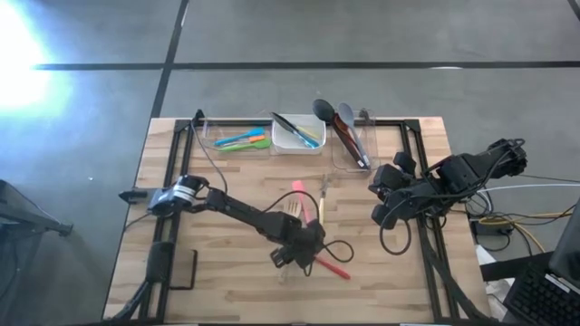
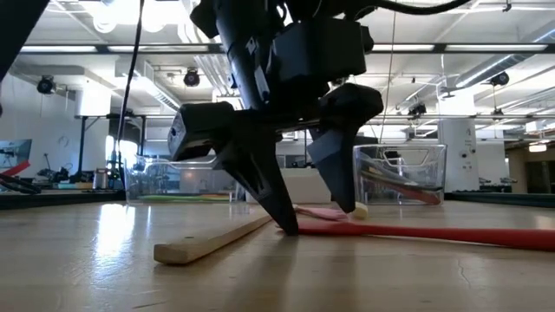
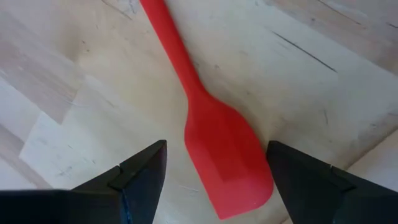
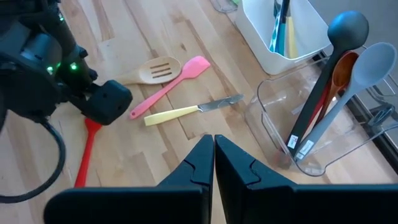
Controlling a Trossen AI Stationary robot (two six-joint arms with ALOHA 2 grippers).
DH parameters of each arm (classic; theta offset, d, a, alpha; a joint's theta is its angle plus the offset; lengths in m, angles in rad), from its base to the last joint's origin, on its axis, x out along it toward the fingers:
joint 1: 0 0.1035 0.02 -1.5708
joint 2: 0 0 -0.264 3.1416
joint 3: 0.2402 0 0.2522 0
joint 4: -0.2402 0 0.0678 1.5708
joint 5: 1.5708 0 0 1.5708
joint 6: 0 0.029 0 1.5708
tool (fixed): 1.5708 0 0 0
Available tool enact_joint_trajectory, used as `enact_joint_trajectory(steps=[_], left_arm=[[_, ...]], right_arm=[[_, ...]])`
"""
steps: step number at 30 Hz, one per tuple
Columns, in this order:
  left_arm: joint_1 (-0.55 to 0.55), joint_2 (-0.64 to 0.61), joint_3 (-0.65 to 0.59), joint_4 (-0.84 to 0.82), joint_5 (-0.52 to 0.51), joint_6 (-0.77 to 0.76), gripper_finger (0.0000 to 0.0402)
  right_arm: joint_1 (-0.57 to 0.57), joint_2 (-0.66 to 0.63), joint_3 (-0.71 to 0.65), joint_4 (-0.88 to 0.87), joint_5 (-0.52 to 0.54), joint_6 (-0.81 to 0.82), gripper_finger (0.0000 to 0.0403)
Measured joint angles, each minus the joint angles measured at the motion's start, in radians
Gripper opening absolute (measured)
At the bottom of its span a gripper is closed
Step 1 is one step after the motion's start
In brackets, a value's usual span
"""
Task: Pick & Place Kitchen Items
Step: Put the red spatula into the left transparent bin
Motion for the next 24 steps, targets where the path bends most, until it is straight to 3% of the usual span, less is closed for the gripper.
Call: enact_joint_trajectory(steps=[8,24], left_arm=[[0.04,0.004,-0.001,-0.06,0.168,0.009,0.0282],[0.047,0.059,-0.006,-0.044,0.201,-0.006,0.0264]], right_arm=[[0.0,0.0,0.0,0.0,0.0,-0.009,0.0008],[0.0,0.0,0.0,0.01,0.0,-0.027,0.0008]])
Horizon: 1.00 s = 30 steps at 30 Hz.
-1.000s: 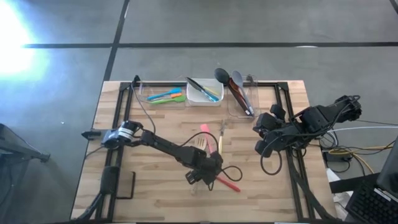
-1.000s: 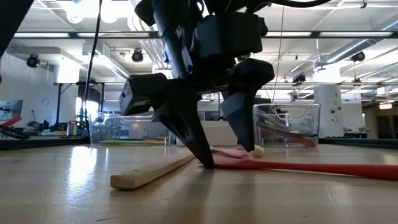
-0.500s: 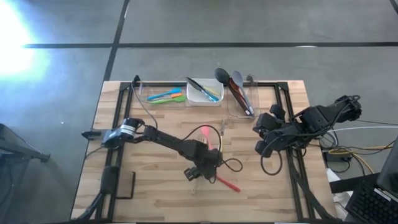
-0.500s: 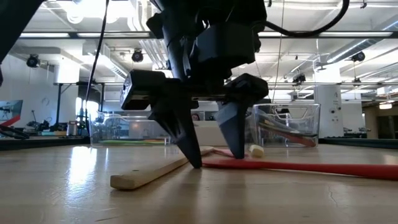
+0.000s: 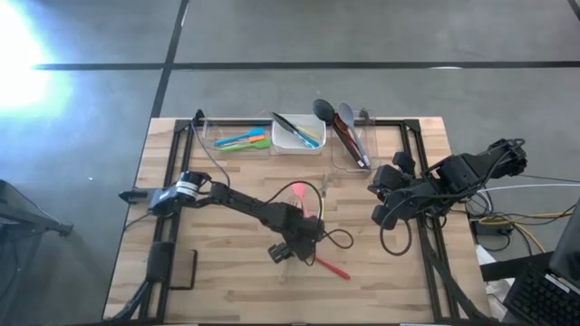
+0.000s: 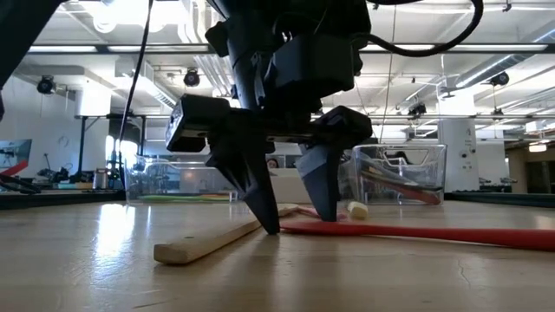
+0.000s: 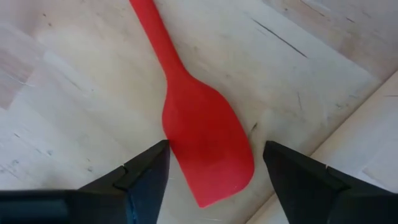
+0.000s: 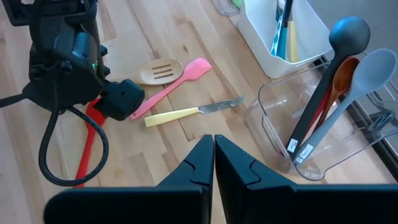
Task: Pick & Place Kitchen Items
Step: Put the red spatula into the left transparent bin
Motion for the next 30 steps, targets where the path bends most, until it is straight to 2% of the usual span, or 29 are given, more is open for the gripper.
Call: enact_joint_trajectory(steps=[7,15,19,30], left_arm=[[0.0,0.053,0.0,-0.001,0.007,-0.06,0.0198],[0.001,0.025,0.0,0.019,0.027,-0.138,0.0084],[0.002,0.008,0.001,0.015,0.026,-0.165,0.0045],[0.009,-0.068,0.002,-0.008,0.036,-0.212,0.0036]], right_arm=[[0.0,0.0,0.0,0.006,0.0,0.0,0.0008],[0.0,0.0,0.0,0.016,0.0,0.0,0.0008],[0.0,0.0,0.0,0.026,0.0,0.0,0.0008],[0.0,0.0,-0.005,0.055,0.001,0.001,0.0008]])
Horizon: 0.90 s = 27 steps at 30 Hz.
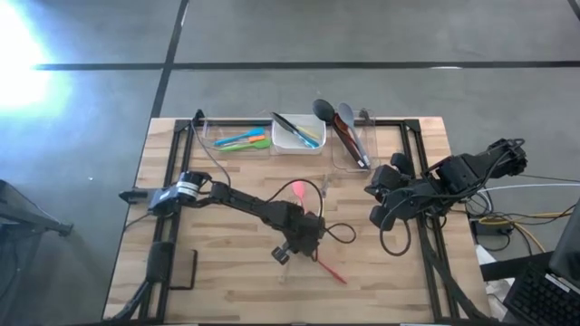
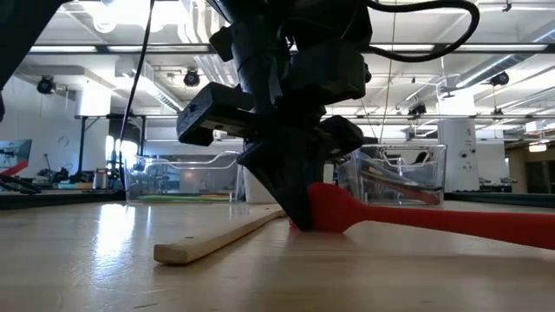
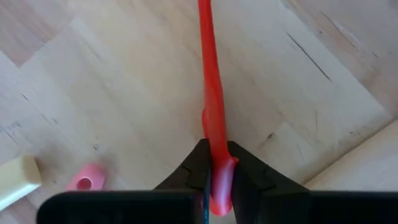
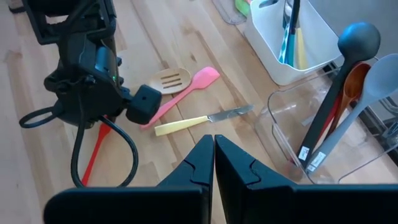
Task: Pick & Place Kitchen Items
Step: Put the red spatula into the left transparent bin
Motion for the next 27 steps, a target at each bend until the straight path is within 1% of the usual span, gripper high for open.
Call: enact_joint_trajectory(steps=[5,7,12,17,22,27], left_arm=[[-0.001,-0.047,-0.008,-0.061,0.02,-0.013,0.0035],[-0.002,-0.06,-0.009,-0.092,0.026,-0.022,0.0035],[-0.001,-0.095,-0.008,-0.123,0.02,-0.028,0.0035],[-0.001,-0.102,0.011,-0.139,0.01,-0.028,0.0034],[0.0,-0.128,0.03,-0.193,-0.013,-0.029,0.0034],[0.002,-0.168,0.03,-0.206,-0.056,-0.035,0.0034]], right_arm=[[0.0,0.0,0.0,0.011,-0.002,0.003,0.0008],[0.0,0.0,0.0,0.011,-0.019,0.008,0.0008],[0.0,-0.002,0.0,0.01,-0.042,0.026,0.0008],[0.0,-0.003,0.001,-0.001,-0.048,0.032,0.0008],[0.02,-0.003,-0.01,-0.018,-0.08,0.103,0.0008],[0.106,-0.003,-0.058,-0.012,-0.081,0.223,0.0008]])
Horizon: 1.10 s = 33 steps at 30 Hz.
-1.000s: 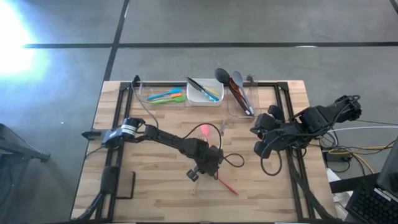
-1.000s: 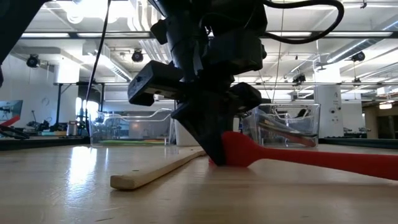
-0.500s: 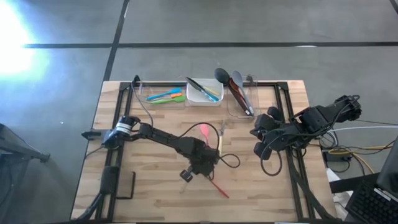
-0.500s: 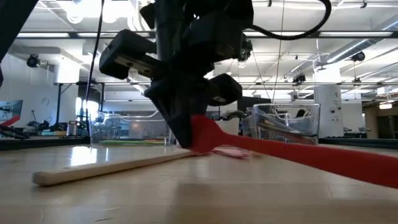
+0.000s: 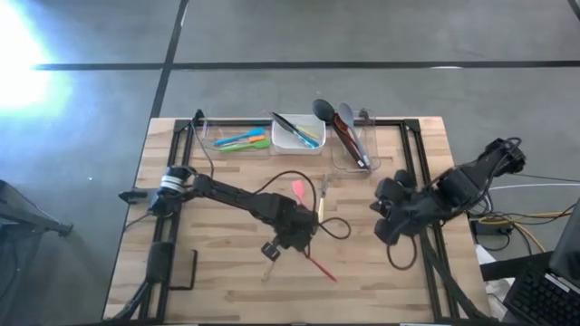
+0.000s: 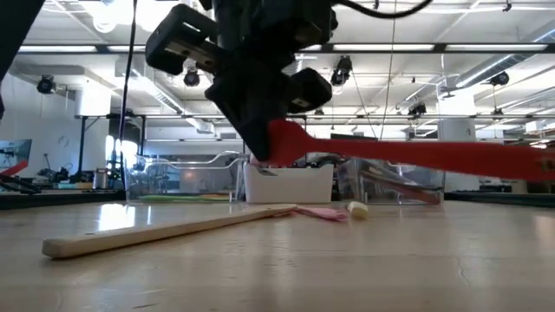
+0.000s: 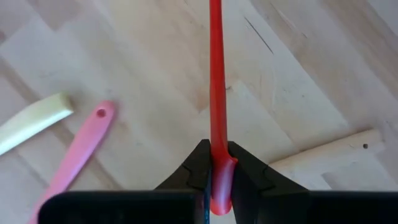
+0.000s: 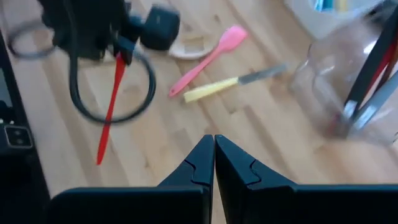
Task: Pick & Place Kitchen Items
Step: Put the red spatula into the left transparent bin
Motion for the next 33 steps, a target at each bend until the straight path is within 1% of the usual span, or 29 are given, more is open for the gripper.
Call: enact_joint_trajectory(steps=[4,6,10,14,19,25,28,33], left_arm=[[0.009,-0.015,0.0,-0.007,-0.007,-0.019,0.0034],[0.016,-0.018,0.001,-0.007,-0.007,-0.036,0.0034],[0.033,-0.02,0.002,0.009,-0.008,-0.053,0.0034],[0.045,-0.02,0.003,0.025,-0.009,-0.069,0.0034],[0.051,-0.02,0.003,0.026,-0.01,-0.081,0.0034],[0.057,-0.02,0.007,0.024,-0.01,-0.079,0.0034],[0.064,-0.021,0.017,0.024,-0.01,-0.079,0.0034],[0.076,-0.021,0.036,0.019,-0.01,-0.08,0.0034]], right_arm=[[0.092,0.0,-0.067,0.006,0.009,0.154,0.0008],[0.135,0.0,-0.111,0.04,0.03,0.229,0.0008],[0.198,0.001,-0.223,0.207,0.117,0.296,0.0009],[0.201,0.009,-0.345,0.418,0.126,0.282,0.0019],[0.195,0.011,-0.487,0.652,0.138,0.243,0.0056],[0.195,0.011,-0.616,0.894,0.171,0.239,0.0113],[0.191,0.011,-0.676,1.018,0.171,0.225,0.0141],[0.175,0.011,-0.743,1.129,0.171,0.175,0.0182]])
